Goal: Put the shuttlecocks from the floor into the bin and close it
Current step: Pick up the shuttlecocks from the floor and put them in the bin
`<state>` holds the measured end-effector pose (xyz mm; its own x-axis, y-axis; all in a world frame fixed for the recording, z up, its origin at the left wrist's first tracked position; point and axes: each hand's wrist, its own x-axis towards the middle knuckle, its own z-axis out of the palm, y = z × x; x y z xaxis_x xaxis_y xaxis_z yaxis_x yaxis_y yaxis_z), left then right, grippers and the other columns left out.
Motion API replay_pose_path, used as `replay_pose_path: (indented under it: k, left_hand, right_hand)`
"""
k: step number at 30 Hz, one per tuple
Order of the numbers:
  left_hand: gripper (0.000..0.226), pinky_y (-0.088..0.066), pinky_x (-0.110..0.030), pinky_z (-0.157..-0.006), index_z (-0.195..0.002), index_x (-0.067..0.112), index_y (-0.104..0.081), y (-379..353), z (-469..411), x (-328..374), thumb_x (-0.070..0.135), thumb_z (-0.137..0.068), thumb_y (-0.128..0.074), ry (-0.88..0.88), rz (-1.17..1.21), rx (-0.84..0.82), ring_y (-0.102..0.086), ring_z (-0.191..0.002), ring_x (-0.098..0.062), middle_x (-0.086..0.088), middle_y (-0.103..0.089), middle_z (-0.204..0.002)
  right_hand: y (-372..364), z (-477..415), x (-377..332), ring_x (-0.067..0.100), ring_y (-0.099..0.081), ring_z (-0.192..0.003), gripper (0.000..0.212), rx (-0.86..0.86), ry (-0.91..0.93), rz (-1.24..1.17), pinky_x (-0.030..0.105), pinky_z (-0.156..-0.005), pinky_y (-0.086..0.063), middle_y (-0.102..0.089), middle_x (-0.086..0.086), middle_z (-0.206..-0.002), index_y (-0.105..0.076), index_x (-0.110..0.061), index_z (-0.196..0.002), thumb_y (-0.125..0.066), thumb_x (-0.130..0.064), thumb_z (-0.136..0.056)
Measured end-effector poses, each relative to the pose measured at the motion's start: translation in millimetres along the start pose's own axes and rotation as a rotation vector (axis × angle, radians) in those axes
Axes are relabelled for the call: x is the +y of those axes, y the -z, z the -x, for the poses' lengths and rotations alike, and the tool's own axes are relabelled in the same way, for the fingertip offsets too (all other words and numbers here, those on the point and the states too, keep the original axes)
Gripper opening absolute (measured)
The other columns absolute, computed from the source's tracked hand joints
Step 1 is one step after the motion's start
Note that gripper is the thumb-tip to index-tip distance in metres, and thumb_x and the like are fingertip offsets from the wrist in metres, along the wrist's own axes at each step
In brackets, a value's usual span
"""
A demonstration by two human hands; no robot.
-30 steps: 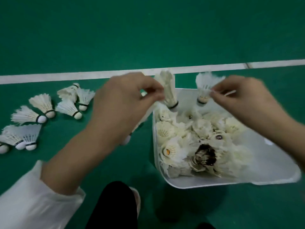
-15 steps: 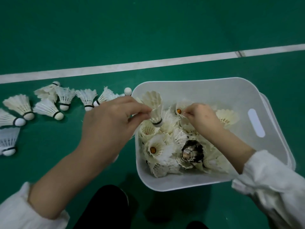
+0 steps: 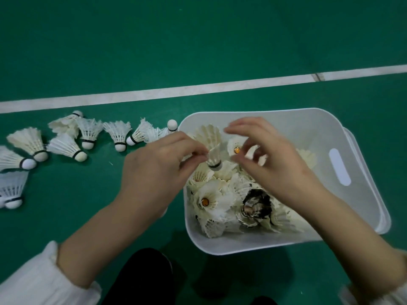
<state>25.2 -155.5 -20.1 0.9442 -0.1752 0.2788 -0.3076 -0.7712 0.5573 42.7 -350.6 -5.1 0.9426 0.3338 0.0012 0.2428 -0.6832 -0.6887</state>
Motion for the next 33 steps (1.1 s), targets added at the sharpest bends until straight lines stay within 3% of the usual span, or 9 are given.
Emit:
replay_pose_path:
  k: [2,5,8,12,14,21,26,29,33]
  left_hand:
    - [0.010,-0.047,-0.028,-0.050,-0.085,0.034,-0.069,0.0,-1.1,1.1,0.039,-0.081,-0.061,-0.015,0.012,-0.012,-0.057,-0.066,-0.001,0.019,-0.065,-0.082]
    - [0.011,-0.043,-0.024,-0.047,-0.086,0.034,-0.068,0.0,-0.4,3.9,0.041,-0.083,-0.060,-0.045,-0.022,-0.030,-0.056,-0.063,-0.003,0.019,-0.064,-0.084]
    - [0.030,-0.035,-0.018,-0.048,-0.104,0.025,-0.058,6.5,-1.6,6.6,0.048,-0.086,-0.052,0.035,0.040,0.002,-0.048,-0.055,0.000,0.016,-0.051,-0.097]
    - [0.035,-0.031,-0.012,-0.060,-0.109,0.021,-0.043,18.5,-4.1,-0.9,0.051,-0.091,-0.038,0.172,0.243,0.071,-0.044,-0.064,0.004,0.008,-0.047,-0.093]
    - [0.030,-0.033,-0.008,-0.059,-0.100,0.021,-0.044,21.1,-2.6,-2.9,0.049,-0.092,-0.036,0.171,0.234,0.043,-0.046,-0.066,0.003,0.012,-0.045,-0.079]
    - [0.008,-0.035,-0.007,-0.069,-0.087,0.020,-0.044,20.4,10.4,5.7,0.018,-0.081,-0.050,0.083,0.169,-0.077,-0.047,-0.080,0.000,0.014,-0.043,-0.086]
    - [0.007,-0.040,-0.018,-0.075,-0.092,0.013,-0.058,19.0,16.9,0.4,0.010,-0.088,-0.054,-0.004,0.109,-0.070,-0.050,-0.083,-0.008,0.007,-0.050,-0.094]
    - [0.009,-0.032,-0.011,-0.078,-0.093,0.010,-0.066,19.9,17.0,-1.3,0.012,-0.087,-0.059,-0.072,0.036,-0.006,-0.047,-0.089,-0.012,0.001,-0.055,-0.093]
    - [0.009,-0.031,-0.011,-0.076,-0.092,0.011,-0.067,14.4,12.1,-7.9,0.015,-0.085,-0.063,-0.084,0.038,-0.035,-0.046,-0.085,-0.009,0.006,-0.056,-0.088]
  right_hand:
    - [-9.6,-1.4,-8.1,-0.001,-0.057,-0.081,0.042,-0.125,0.073,-0.010,0.011,-0.076,-0.045,-0.043,-0.017,-0.130,-0.054,-0.027,-0.121,-0.066,-0.016,-0.082]
    - [-18.2,-10.4,-6.7,0.001,-0.054,-0.075,0.016,-0.037,0.125,0.115,0.027,-0.072,-0.050,-0.048,-0.008,-0.124,-0.059,-0.017,-0.098,-0.065,-0.018,-0.083]
    - [-8.5,-16.6,-5.4,-0.001,-0.052,-0.073,0.007,0.067,0.079,0.161,0.017,-0.068,-0.044,-0.056,-0.009,-0.104,-0.058,-0.015,-0.084,-0.062,-0.021,-0.085]
    - [-2.1,-21.2,9.2,0.012,-0.058,-0.081,0.010,0.148,-0.152,0.111,0.018,-0.071,-0.044,-0.062,-0.004,-0.090,-0.062,-0.015,-0.094,-0.056,-0.023,-0.091]
    - [-11.2,-24.6,18.4,0.015,-0.059,-0.086,0.016,0.074,-0.218,0.129,0.024,-0.075,-0.045,-0.064,0.001,-0.096,-0.064,-0.012,-0.100,-0.053,-0.021,-0.093]
    - [-41.7,-21.6,35.2,0.022,-0.062,-0.086,0.023,-0.122,-0.353,0.288,0.033,-0.075,-0.049,-0.069,0.006,-0.094,-0.066,-0.012,-0.103,-0.050,-0.026,-0.094]
    - [-47.2,-10.1,38.2,0.023,-0.061,-0.083,0.024,-0.142,-0.399,0.297,0.028,-0.071,-0.045,-0.069,0.007,-0.093,-0.066,-0.011,-0.105,-0.052,-0.026,-0.093]
    - [-45.9,-16.7,40.9,0.016,-0.055,-0.069,0.026,-0.187,-0.488,0.271,0.027,-0.069,-0.042,-0.066,0.006,-0.087,-0.065,-0.009,-0.107,-0.052,-0.026,-0.094]
    - [-48.1,-20.4,28.0,0.024,-0.059,-0.094,0.026,-0.260,-0.421,0.412,0.030,-0.076,-0.046,-0.062,0.010,-0.105,-0.060,-0.009,-0.112,-0.045,-0.020,-0.094]
